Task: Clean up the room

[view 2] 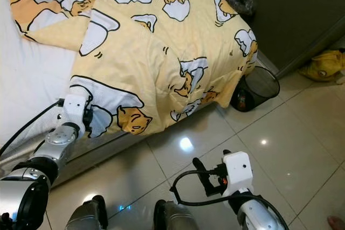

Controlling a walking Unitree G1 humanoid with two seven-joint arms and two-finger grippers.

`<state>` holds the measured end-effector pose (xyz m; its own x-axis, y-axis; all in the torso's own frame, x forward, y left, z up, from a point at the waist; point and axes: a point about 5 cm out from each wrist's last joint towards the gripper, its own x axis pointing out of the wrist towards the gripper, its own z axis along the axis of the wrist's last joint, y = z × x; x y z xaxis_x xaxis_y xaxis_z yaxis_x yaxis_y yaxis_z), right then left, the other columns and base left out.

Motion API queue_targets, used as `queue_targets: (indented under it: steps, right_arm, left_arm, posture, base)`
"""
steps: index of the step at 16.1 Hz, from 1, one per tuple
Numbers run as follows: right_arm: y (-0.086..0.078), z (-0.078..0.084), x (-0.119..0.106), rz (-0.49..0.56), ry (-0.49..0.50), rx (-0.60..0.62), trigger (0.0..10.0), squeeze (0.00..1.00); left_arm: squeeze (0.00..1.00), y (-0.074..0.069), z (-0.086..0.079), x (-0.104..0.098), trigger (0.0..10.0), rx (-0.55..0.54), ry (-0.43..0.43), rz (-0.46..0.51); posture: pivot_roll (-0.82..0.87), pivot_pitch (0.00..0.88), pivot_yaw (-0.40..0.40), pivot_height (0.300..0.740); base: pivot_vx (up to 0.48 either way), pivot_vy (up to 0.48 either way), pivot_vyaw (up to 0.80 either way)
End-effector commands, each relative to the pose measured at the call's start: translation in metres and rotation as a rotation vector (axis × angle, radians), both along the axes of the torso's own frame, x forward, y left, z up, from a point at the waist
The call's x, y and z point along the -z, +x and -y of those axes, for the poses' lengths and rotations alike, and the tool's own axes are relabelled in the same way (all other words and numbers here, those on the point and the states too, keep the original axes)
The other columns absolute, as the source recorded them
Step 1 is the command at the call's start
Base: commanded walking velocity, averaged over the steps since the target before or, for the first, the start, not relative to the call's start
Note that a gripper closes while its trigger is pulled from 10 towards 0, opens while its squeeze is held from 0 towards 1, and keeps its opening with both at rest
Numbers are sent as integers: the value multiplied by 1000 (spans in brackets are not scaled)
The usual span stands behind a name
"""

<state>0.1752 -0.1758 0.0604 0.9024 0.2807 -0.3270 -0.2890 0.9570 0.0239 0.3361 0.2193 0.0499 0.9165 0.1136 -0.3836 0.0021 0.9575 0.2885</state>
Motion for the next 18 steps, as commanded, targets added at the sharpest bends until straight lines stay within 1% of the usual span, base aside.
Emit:
queue_targets:
  steps: [1,2,3,4,5,6,7,8,9,10,11,13,15,16,17,18]
  right_arm:
    - [-2,2,6,-30,0,7,10000,0]
    - [2,-1,8,-28,8,1,10000,0]
    - [4,-3,9,-26,11,-3,10000,0]
    - [8,-6,11,-21,17,-6,10000,0]
    - [14,-9,12,-13,26,-5,10000,0]
    - [22,-12,14,-6,34,-3,10000,0]
    - [24,-14,14,-3,37,-4,10000,0]
    - [31,-18,16,5,45,-10,10000,0]
    - [37,-22,17,12,51,-14,10000,0]
    - [39,-23,17,16,53,-15,10000,0]
    - [46,-25,18,24,56,-15,10000,0]
    - [55,-27,17,42,62,-9,10000,0]
    - [59,-28,17,50,64,-7,10000,0]
    - [62,-29,18,58,66,-4,10000,0]
    - [62,-29,18,66,69,-1,10000,0]
    - [60,-28,17,81,70,6,10000,0]
  left_arm:
    - [0,-12,9,18,0,51,-25,-74]
    - [0,-15,10,22,0,80,-41,-81]
    - [0,-17,11,23,0,87,-39,-86]
    - [0,-19,12,26,8353,104,-45,-94]
    - [0,-21,11,28,10000,110,-59,-90]
    - [0,-22,10,27,10000,118,-75,-71]
    - [0,-22,10,26,10000,126,-82,-60]
    - [0,-25,11,27,10000,206,-82,-62]
    - [0,-30,14,31,10000,312,-21,-84]
    - [0,-33,16,33,10000,360,17,-94]
    - [0,-37,18,37,10000,392,20,-113]
    - [0,-39,22,40,10000,395,-3,-115]
    - [0,-37,23,39,10000,370,-22,-101]
    - [0,-33,22,35,10000,321,-21,-71]
    - [0,-29,19,31,10000,248,-17,-42]
    - [1000,-20,19,20,10000,141,-110,45]
  posture:
    - [-219,154,-168,740]
    - [-208,144,-159,740]
    - [-204,139,-154,740]
    - [-191,125,-141,740]
    - [-173,106,-126,740]
    - [-159,93,-116,740]
    - [-159,93,-116,740]
    - [-139,67,-99,740]
    - [-131,52,-88,740]
    - [-131,52,-88,740]
    - [-121,28,-72,740]
    - [-115,6,-58,740]
    - [-115,3,-55,740]
    - [-111,0,-50,740]
    - [-112,2,-52,740]
    - [-122,10,-55,740]
  base:
    - [0,0,0]
    - [0,0,0]
    - [0,0,0]
    - [0,0,0]
    - [0,0,0]
    - [0,0,0]
    - [0,0,0]
    - [0,0,0]
    - [0,0,0]
    - [0,0,0]
    - [0,0,0]
    - [0,0,0]
    - [0,0,0]
    - [0,0,0]
    - [0,0,0]
    - [0,0,0]
